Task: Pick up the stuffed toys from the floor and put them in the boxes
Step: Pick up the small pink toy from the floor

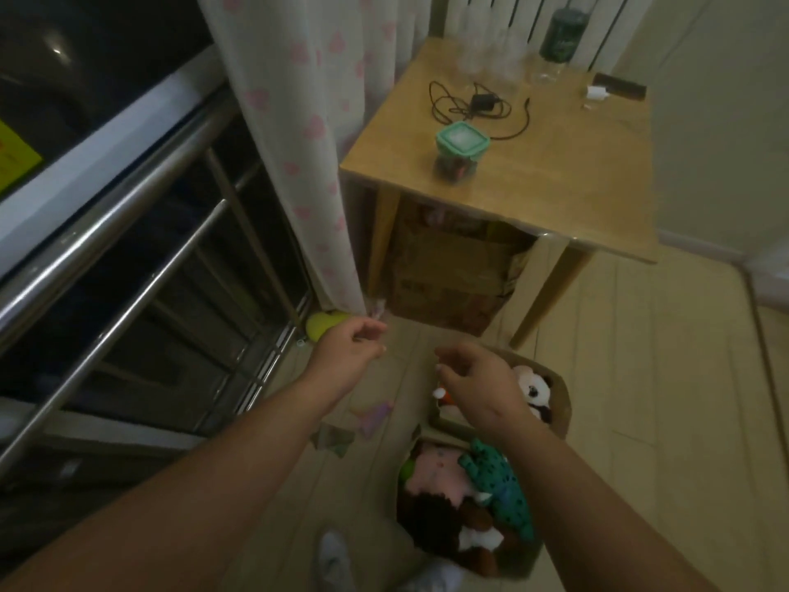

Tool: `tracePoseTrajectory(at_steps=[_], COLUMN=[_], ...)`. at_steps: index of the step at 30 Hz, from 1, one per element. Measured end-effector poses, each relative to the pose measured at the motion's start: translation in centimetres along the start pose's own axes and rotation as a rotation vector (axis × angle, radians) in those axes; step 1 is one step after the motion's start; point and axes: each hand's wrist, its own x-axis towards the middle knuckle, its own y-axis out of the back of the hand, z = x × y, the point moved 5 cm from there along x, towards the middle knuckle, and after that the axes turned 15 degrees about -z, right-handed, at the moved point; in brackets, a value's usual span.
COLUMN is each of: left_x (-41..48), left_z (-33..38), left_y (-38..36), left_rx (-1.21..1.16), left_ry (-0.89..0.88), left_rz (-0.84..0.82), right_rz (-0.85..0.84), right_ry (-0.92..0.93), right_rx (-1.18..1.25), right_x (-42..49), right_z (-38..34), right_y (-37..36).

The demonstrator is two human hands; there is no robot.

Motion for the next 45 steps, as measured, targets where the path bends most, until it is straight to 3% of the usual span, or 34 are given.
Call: tracePoseTrajectory(at_steps=[14,23,31,38,41,45], left_x=[14.4,29.3,38.5,43.2,42.4,40.2], left_z=[-21.3,-42.8,-61.7,-69.5,-70.8,-68.4], left_y=[-0.6,-3.3,-6.0,-8.1,-9.5,-8.7], left_rx=[0.049,0.174,0.341,0.317,0.132,-0.117], left_ry=[0.235,0.308,0.337,0.324,0.413,0.469], left_rz=[0.052,-0.112,-0.293,-0.374,-0.434,-0.298], right_rz=[-0.092,-0.047,-0.043,-0.013,0.011,0.048], right_ry=[-0.159,-0.305,-0.540,-0.571,-0.606,-0.558], right_rx=[0.126,0.289,0.369,0.425,0.642,0.673], right_x=[16.7,32.8,43.5,49.8,51.2,50.7], right_z=[17.6,32.1,45.0,50.8,51.1,48.4], right_y=[-10.8,-24.7,-37.7,-43.1,-45.1,-45.6])
